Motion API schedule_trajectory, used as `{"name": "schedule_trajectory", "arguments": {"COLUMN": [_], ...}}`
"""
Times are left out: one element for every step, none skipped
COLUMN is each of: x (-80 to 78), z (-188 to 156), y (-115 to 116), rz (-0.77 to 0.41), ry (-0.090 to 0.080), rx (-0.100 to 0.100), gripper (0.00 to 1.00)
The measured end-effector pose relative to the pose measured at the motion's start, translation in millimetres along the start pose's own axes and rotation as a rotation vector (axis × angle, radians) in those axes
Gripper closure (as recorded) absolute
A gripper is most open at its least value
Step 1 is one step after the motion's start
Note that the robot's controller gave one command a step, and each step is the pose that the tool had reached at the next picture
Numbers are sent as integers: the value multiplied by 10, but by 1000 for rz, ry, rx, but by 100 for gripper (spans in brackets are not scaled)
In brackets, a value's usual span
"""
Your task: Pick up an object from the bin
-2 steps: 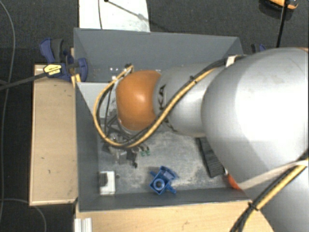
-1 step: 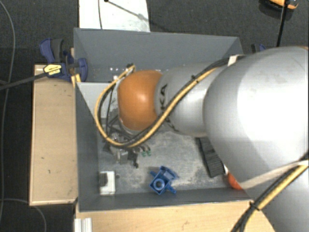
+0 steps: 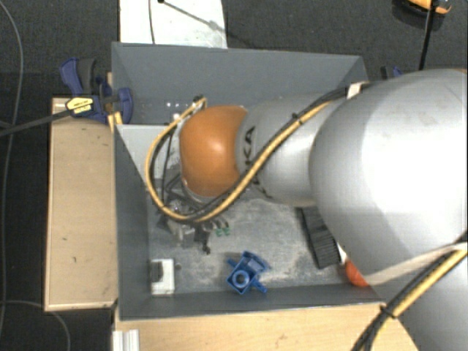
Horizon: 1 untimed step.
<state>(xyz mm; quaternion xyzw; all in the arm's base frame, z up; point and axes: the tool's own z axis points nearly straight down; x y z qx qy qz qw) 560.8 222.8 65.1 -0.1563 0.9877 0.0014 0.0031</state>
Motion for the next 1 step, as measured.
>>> {"name": "schedule_trajectory", "arguments": {"x": [-3], "z": [-39], "y": [2], "rz": [-3], "ry": [-1], "rx": [0], "gripper": [100]}}
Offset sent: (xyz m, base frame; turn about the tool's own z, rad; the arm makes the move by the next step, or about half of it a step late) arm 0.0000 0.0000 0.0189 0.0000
